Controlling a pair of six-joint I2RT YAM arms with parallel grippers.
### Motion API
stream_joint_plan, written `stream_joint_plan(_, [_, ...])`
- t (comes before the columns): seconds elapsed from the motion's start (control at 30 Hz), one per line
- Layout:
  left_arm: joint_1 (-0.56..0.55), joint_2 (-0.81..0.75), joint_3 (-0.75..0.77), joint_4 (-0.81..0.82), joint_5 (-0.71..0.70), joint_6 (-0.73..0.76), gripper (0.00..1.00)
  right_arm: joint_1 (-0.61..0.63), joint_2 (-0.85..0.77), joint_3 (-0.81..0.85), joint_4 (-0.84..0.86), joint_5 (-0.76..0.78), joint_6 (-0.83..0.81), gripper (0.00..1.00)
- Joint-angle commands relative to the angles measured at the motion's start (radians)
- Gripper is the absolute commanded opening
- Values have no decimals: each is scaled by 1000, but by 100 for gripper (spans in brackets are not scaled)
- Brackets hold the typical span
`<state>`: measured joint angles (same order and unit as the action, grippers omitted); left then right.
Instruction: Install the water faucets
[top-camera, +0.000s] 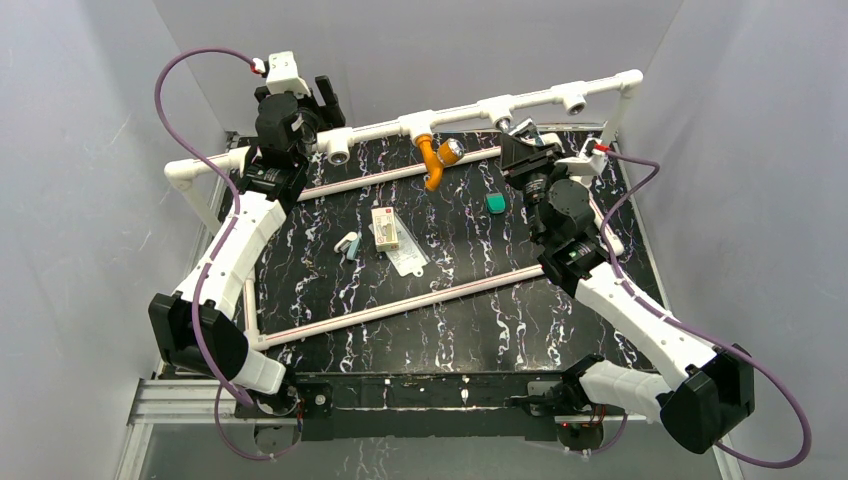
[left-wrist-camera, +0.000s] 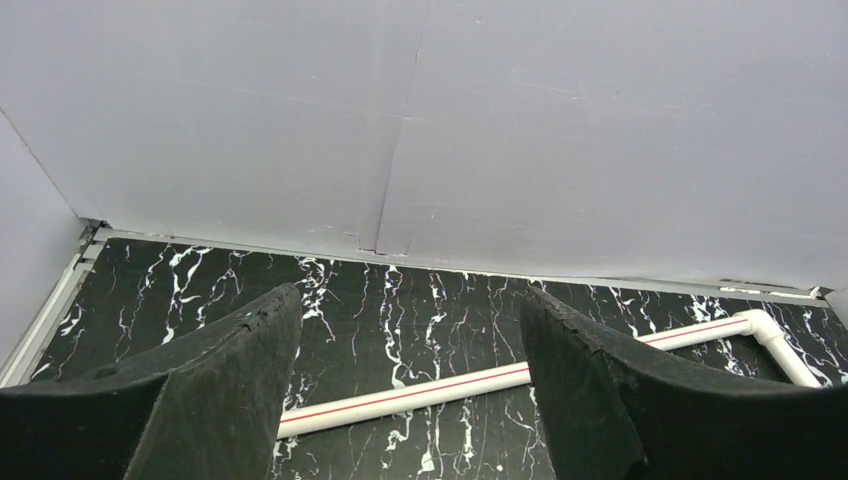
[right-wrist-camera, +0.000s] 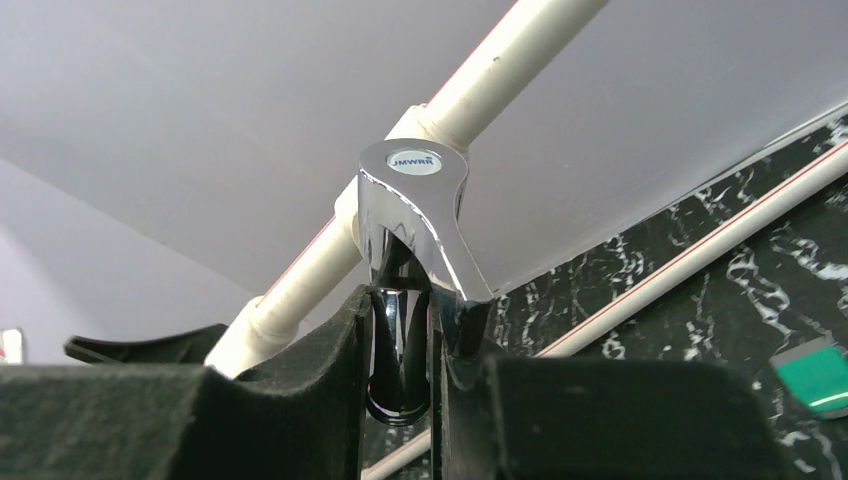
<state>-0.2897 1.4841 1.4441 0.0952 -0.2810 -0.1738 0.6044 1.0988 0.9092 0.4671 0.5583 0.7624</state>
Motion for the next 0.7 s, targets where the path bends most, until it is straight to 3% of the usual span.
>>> stream_joint_plan(0.0, [9, 44, -116, -330, 80, -1, 77, 6, -2, 27, -16, -5, 218, 1])
stream_joint_plan(0.27, [10, 42, -116, -330, 83, -2, 77, 7, 0, 9, -8, -13, 458, 1])
stream_joint_plan(0.67, [13, 44, -120, -331, 83, -3, 77, 5, -38, 26, -68, -39, 668, 1])
